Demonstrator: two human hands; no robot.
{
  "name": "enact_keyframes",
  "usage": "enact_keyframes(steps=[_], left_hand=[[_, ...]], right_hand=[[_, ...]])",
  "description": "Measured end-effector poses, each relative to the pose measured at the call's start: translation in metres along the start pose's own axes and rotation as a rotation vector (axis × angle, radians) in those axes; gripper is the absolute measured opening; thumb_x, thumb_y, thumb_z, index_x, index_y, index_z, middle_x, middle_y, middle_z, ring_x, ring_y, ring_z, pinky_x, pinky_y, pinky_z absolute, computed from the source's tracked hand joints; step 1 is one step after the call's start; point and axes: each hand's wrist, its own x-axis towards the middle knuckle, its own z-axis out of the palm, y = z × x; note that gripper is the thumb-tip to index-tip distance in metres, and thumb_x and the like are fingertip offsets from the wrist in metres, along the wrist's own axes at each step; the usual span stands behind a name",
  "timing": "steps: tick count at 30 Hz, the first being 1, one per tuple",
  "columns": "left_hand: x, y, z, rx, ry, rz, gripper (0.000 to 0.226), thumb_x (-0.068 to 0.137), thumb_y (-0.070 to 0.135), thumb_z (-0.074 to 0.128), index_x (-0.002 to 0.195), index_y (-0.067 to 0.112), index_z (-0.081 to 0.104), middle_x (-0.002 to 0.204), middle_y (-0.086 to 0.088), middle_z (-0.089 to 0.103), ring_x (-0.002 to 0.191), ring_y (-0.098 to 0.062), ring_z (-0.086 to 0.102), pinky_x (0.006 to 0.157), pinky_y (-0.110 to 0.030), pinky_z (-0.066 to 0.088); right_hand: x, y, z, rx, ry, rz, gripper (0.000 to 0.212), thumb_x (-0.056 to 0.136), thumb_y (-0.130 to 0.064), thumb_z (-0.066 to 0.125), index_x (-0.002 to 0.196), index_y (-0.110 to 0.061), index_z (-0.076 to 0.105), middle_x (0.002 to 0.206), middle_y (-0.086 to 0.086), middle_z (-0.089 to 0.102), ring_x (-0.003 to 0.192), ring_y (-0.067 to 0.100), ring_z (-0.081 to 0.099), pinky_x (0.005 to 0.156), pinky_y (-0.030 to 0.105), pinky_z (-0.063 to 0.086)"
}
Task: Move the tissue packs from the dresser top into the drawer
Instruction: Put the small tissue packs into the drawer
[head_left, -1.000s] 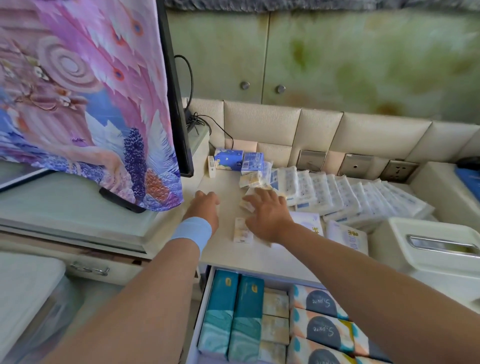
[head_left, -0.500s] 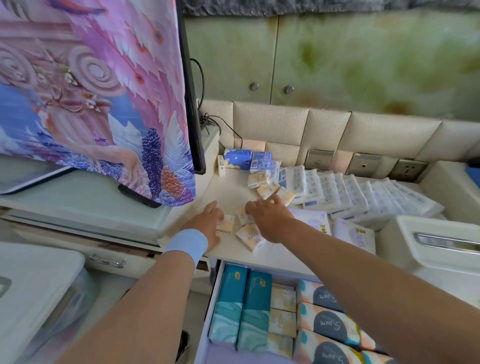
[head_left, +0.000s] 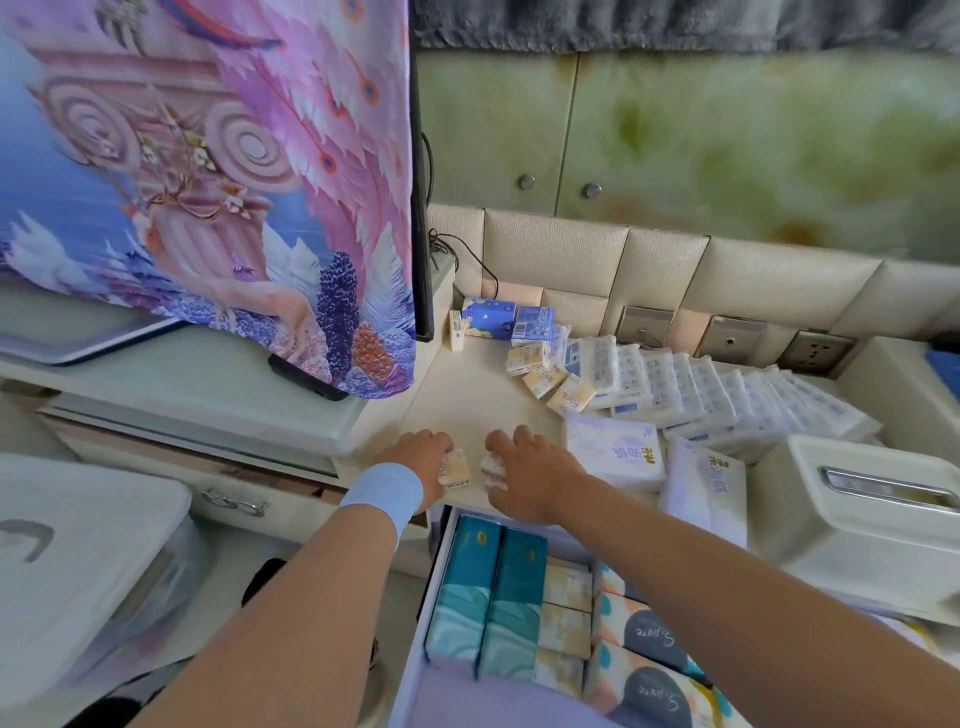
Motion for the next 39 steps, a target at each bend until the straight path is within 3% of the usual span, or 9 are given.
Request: enact_keyframes(steps=[3,9,13,18,24,27,30,35,39], left_hand=[[-0.013,0.001,-0.001,0.010,-0.026,0.006,0.055,0.088,0.019,0.066,0.137,0.022,0.043,0.131,-0.004,0.049,0.119,-0.026,0.051,0.099,-0.040,0.045],[-0.041,0.020,-0.003,0.007,-0.054,0.084,0.063,0.087,0.022,0.065,0.143,0.026,0.037,0.135,-0.002,0.050,0.116,-0.025,0.053,0.094,-0.039,0.047],[-0.057,0.050,0.009,0.069,-0.164,0.177,0.063,0.087,0.018,0.063,0.144,0.028,0.038,0.133,-0.002,0.046,0.120,-0.024,0.047,0.100,-0.039,0.044],[-0.081,0.085,0.042,0.208,-0.282,0.286,0.050,0.086,0.006,0.058,0.133,0.025,0.053,0.132,-0.001,0.049,0.121,-0.026,0.048,0.092,-0.034,0.045],[-0.093,0.083,0.051,0.275,-0.313,0.312,0.056,0.086,0.002,0.056,0.137,0.025,0.049,0.138,0.001,0.048,0.130,-0.027,0.042,0.101,-0.043,0.043],[-0.093,0.080,0.054,0.225,-0.315,0.304,0.051,0.085,0.004,0.057,0.132,0.025,0.052,0.135,0.001,0.050,0.131,-0.029,0.042,0.101,-0.042,0.043],[-0.092,0.079,0.057,0.202,-0.302,0.302,0.047,0.084,0.007,0.060,0.127,0.026,0.055,0.130,0.002,0.052,0.120,-0.025,0.051,0.097,-0.042,0.046],[-0.086,0.075,0.060,0.179,-0.298,0.300,0.053,0.083,0.010,0.064,0.132,0.027,0.052,0.132,0.003,0.050,0.118,-0.022,0.051,0.098,-0.040,0.046],[-0.081,0.073,0.061,0.169,-0.301,0.299,0.057,0.081,0.012,0.068,0.134,0.026,0.052,0.135,0.002,0.047,0.120,-0.022,0.050,0.099,-0.040,0.046]], right_hand=[[-0.008,-0.002,0.006,0.060,0.017,-0.012,0.050,0.094,-0.035,0.056,0.134,-0.026,0.029,0.127,0.008,0.045,0.117,0.031,0.047,0.093,0.045,0.047],[-0.066,0.001,0.019,0.216,0.135,-0.073,0.065,0.095,-0.032,0.054,0.150,-0.022,0.022,0.140,0.004,0.046,0.121,0.028,0.049,0.097,0.043,0.045],[-0.122,0.017,0.051,0.237,0.085,-0.098,0.062,0.095,-0.034,0.050,0.150,-0.022,0.026,0.142,0.006,0.047,0.123,0.028,0.049,0.101,0.039,0.040],[-0.155,0.015,0.075,0.161,-0.012,-0.153,0.051,0.091,-0.035,0.054,0.136,-0.018,0.040,0.124,0.009,0.060,0.109,0.033,0.057,0.092,0.041,0.040],[-0.169,0.010,0.098,-0.035,0.004,-0.186,0.046,0.085,-0.054,0.056,0.117,-0.022,0.048,0.106,0.006,0.064,0.097,0.029,0.058,0.097,0.042,0.032],[-0.167,0.007,0.112,-0.134,0.045,-0.150,0.045,0.086,-0.053,0.058,0.117,-0.021,0.052,0.110,0.008,0.065,0.103,0.031,0.056,0.103,0.047,0.029],[-0.161,0.007,0.122,-0.190,0.054,-0.109,0.050,0.087,-0.049,0.061,0.123,-0.016,0.052,0.118,0.009,0.064,0.112,0.033,0.052,0.108,0.052,0.024],[-0.154,0.005,0.128,-0.297,-0.002,-0.115,0.054,0.088,-0.050,0.058,0.129,-0.015,0.051,0.123,0.010,0.056,0.115,0.032,0.047,0.112,0.055,0.016],[-0.150,0.009,0.119,-0.336,-0.057,-0.144,0.041,0.084,-0.033,0.059,0.122,-0.018,0.057,0.117,0.006,0.062,0.113,0.030,0.050,0.113,0.057,0.011]])
